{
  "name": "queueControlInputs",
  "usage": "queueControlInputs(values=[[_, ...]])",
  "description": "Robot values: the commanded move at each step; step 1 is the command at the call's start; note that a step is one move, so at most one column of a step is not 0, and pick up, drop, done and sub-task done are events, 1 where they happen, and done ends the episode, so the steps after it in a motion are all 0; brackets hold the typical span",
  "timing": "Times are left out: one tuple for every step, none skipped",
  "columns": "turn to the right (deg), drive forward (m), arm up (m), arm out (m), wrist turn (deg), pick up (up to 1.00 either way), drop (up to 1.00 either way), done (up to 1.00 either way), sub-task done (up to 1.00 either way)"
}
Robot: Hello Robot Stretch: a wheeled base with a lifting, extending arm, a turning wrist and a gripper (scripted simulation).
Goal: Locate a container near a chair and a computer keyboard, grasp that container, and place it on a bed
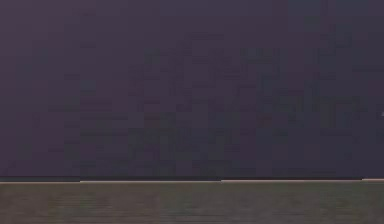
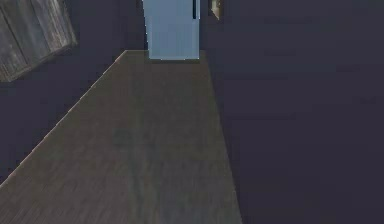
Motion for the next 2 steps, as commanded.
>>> queueControlInputs(values=[[0.0,0.2,0.0,0.0,0.0,0.0,0.0,0.0,0.0],[-45.0,0.0,0.0,0.0,0.0,0.0,0.0,0.0,0.0]])
